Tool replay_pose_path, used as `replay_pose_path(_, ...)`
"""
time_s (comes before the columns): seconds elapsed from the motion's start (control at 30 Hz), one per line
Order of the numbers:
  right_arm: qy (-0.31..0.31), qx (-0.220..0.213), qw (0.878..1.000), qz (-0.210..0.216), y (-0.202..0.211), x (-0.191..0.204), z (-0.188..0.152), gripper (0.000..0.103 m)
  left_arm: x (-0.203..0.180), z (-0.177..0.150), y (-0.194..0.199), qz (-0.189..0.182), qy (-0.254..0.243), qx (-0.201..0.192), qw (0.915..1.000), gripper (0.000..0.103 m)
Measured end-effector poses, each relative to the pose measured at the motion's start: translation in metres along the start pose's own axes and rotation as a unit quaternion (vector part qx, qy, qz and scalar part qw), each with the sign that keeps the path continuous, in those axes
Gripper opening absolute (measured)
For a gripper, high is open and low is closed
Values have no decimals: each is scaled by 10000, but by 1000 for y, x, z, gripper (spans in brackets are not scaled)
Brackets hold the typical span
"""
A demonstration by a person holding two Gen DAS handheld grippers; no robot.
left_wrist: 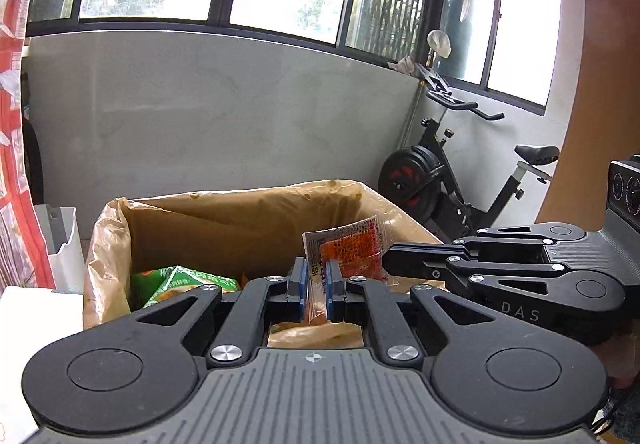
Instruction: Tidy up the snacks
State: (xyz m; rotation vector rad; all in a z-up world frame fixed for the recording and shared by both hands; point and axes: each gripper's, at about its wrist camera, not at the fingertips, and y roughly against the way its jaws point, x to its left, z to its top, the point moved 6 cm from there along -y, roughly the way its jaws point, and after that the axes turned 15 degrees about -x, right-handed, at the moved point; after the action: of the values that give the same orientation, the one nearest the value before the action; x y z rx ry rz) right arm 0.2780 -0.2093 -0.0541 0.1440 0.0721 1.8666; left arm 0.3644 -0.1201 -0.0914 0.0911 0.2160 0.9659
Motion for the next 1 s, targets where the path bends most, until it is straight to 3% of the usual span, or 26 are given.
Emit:
replay_pose_path(0.17, -164, 389, 9990, -111, -39, -11, -3, 1, 18, -2, -25, 322, 52, 323, 9989, 13)
replay_pose_path(0.27, -267, 649, 9973, -231, -54, -16, -9, 3, 24, -4, -29, 603, 100, 366, 9975, 32)
replay_pose_path(0.33, -381, 854, 9948, -411, -62, -20, -11, 4, 26, -3, -28, 793, 62, 349, 9962, 56)
replay_pose_path(0.43, -352, 921, 9933, -597, -62, -23, -11, 7, 25, 2, -22, 924, -134, 326, 9951, 66)
replay_pose_path(0.5, -291, 982, 9926, -655, -60, -24, -11, 21, 26, 8, -18, 1051, -251, 306, 9937, 71)
replay_pose_path(0.63, -310, 975, 9918, -764, -54, -27, -4, 36, 32, 25, -8, 1248, -405, 165, 9912, 83)
replay_pose_path(0.7, -391, 927, 9920, -769, -49, -28, 1, 57, 31, 34, -2, 1330, -508, 91, 9898, 88)
replay_pose_path(0.8, -434, 829, 9927, -758, -40, -24, 11, 78, 25, 48, 8, 1434, -635, 31, 9876, 92)
replay_pose_path(0.9, -501, 703, 9932, -782, -27, -20, 21, 91, 17, 62, 24, 1563, -733, -76, 9850, 93)
replay_pose_path(1.0, -523, 613, 9930, -861, -13, -16, 30, 95, 9, 70, 41, 1715, -850, -195, 9813, 95)
